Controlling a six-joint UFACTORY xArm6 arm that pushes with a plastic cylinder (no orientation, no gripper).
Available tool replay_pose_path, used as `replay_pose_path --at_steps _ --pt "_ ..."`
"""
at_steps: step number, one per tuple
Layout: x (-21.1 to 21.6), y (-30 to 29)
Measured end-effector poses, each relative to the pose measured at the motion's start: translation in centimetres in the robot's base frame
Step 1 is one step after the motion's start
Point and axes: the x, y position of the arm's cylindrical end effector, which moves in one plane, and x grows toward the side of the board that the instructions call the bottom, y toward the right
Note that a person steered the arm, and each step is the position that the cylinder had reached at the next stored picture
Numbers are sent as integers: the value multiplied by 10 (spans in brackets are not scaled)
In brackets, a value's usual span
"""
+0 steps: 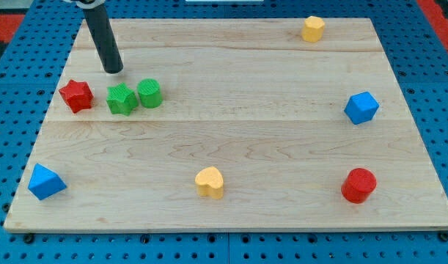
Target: Slide red star from center left to center
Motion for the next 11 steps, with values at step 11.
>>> replay_pose_path --at_steps 11 --pt "9 39"
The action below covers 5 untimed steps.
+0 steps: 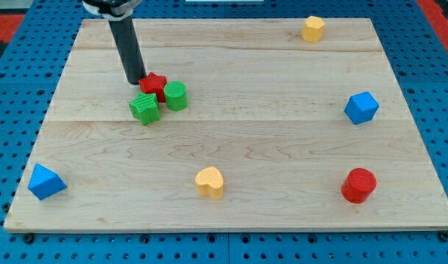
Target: Slide red star from center left to center
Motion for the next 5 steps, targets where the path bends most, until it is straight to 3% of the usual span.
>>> replay_pose_path --at_steps 1,2,4,5 --pt "37 -34" --pt "59 -25" --pt "2 90" --pt "-2 160"
